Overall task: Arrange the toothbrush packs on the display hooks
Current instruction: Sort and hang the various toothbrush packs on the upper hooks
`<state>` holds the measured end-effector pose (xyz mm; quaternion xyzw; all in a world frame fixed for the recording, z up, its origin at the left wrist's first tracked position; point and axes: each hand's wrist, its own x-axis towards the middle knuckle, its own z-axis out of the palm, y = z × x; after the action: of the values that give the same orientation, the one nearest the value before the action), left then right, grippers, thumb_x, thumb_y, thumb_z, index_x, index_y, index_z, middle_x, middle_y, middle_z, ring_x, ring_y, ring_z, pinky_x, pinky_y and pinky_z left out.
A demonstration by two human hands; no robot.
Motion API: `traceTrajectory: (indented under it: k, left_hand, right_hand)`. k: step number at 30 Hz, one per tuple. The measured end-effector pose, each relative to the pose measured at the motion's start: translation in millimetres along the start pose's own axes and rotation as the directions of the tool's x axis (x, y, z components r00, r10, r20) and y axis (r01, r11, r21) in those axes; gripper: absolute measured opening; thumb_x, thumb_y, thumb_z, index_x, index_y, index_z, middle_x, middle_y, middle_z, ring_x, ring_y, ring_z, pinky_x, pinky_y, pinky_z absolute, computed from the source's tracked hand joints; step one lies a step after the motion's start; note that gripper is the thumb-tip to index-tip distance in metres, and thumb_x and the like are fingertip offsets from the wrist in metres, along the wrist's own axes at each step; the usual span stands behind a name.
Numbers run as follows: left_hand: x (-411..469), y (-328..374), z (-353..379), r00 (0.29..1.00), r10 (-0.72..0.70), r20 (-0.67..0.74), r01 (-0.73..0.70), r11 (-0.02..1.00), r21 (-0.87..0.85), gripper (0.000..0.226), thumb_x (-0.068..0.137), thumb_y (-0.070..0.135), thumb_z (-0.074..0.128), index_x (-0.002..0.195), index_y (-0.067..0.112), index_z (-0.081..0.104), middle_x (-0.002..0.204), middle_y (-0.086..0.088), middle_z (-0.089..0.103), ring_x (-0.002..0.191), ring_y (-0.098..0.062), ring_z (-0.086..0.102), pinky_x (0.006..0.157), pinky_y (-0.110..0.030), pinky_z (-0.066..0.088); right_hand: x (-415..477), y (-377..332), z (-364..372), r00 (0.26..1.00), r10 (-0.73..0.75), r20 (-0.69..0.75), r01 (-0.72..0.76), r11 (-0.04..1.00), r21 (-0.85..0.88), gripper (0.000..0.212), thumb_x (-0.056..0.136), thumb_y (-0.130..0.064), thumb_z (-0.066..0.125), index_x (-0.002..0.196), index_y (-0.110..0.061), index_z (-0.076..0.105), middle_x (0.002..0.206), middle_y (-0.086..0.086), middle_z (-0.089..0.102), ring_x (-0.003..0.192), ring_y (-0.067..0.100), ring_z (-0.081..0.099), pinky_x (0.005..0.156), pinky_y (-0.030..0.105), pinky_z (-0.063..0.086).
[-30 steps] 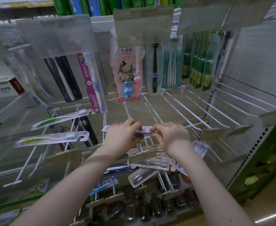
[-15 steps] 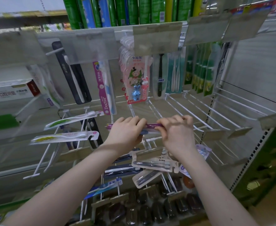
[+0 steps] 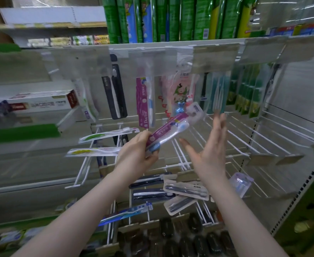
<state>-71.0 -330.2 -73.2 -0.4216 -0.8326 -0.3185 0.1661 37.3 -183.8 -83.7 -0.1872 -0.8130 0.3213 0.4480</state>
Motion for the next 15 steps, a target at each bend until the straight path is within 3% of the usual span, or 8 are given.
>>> traceTrajectory:
  k: [4,9,12,15]
  left_hand:
    - [-13.9,-9.2,-18.1,0.99,-0.134,0.039,0.139,0.948,-0.285,0.027,0.082,0.023,0.067,0.103,0.023,0.051,0.085,0.012,0.062,0.075,-0.005,0.061,0.068,-0.034,0.054]
    - [-31.5,-16.2,-31.5,0.981,-0.193,0.031,0.186,0.875,-0.447,0.033,0.08,0.015,0.071,0.092,0.036,0.048,0.082,0.017,0.063,0.072,0.011,0.06,0.066,-0.008,0.048]
    - [-41.0,-22.0,-37.9,0.967,-0.24,0.082,0.244,0.786,-0.568,0.03,0.08,0.009,0.07,0.092,0.032,0.054,0.089,0.011,0.067,0.082,0.001,0.065,0.074,-0.016,0.053]
    - [-47.4,-26.8,-43.0,0.955,-0.261,0.139,0.286,0.692,-0.663,0.027,0.08,0.008,0.071,0.095,0.025,0.058,0.093,0.003,0.07,0.086,-0.01,0.068,0.073,-0.02,0.055]
  right_hand:
    - [-14.1,-25.7,12.7,0.994,0.071,0.08,-0.081,0.988,0.131,0.095,0.079,-0.041,0.068,0.148,-0.033,0.003,0.155,0.0,0.011,0.142,0.017,0.017,0.111,0.043,0.026]
    - [-31.1,-48.3,34.4,0.94,0.207,0.27,-0.305,0.863,0.403,0.06,0.083,-0.028,0.068,0.134,-0.026,0.037,0.127,-0.007,0.05,0.112,0.007,0.052,0.098,0.032,0.045]
    - [-41.1,-58.8,44.8,0.906,0.215,0.366,-0.39,0.76,0.52,0.031,0.086,-0.019,0.066,0.114,-0.021,0.055,0.107,-0.005,0.064,0.098,0.005,0.061,0.094,0.032,0.051]
    - [-50.9,-66.4,51.5,0.898,0.209,0.388,-0.411,0.713,0.568,0.016,0.086,-0.014,0.065,0.101,-0.016,0.062,0.1,0.0,0.069,0.095,0.012,0.066,0.091,0.036,0.053]
